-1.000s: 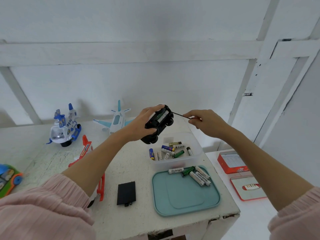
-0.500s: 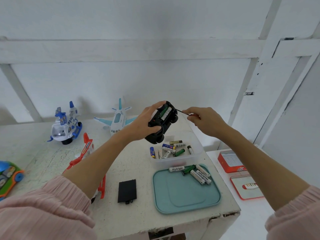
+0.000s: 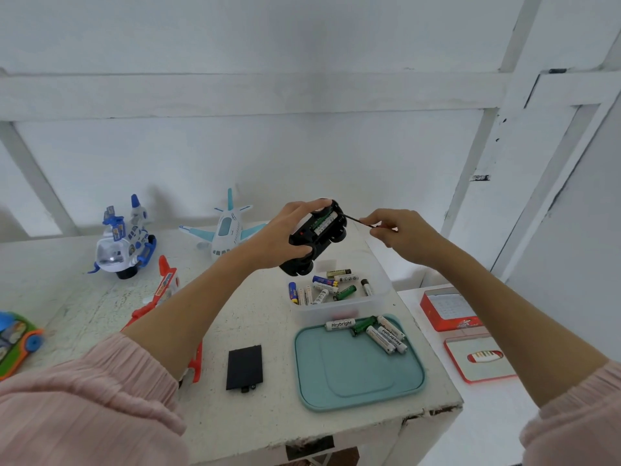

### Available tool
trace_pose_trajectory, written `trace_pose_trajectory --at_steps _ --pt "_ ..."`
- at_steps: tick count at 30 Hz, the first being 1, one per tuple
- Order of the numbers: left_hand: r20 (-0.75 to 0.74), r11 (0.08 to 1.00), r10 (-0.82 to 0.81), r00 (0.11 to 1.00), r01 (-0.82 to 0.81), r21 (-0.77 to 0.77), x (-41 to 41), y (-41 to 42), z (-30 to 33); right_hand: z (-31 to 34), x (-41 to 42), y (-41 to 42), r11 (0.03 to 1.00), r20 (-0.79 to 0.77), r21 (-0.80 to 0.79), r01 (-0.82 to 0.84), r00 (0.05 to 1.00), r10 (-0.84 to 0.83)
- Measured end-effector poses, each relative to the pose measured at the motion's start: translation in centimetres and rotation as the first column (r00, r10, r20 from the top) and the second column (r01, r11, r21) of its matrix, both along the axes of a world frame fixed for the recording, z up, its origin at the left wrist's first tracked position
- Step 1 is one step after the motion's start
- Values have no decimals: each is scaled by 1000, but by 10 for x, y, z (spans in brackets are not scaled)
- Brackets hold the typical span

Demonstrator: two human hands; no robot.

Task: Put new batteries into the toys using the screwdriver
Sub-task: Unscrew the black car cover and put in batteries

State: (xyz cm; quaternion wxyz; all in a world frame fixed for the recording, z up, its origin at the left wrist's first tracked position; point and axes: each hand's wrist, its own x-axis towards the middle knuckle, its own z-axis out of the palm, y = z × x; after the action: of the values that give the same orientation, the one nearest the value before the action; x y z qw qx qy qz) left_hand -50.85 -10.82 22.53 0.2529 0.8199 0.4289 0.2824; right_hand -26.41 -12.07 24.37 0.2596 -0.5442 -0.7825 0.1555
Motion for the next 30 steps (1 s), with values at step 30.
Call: trace_pose_trajectory --at_steps 30 --pt "197 995 98 976 -96 -21 11 -3 9 -3 -26 -18 994 -76 78 -78 994 84"
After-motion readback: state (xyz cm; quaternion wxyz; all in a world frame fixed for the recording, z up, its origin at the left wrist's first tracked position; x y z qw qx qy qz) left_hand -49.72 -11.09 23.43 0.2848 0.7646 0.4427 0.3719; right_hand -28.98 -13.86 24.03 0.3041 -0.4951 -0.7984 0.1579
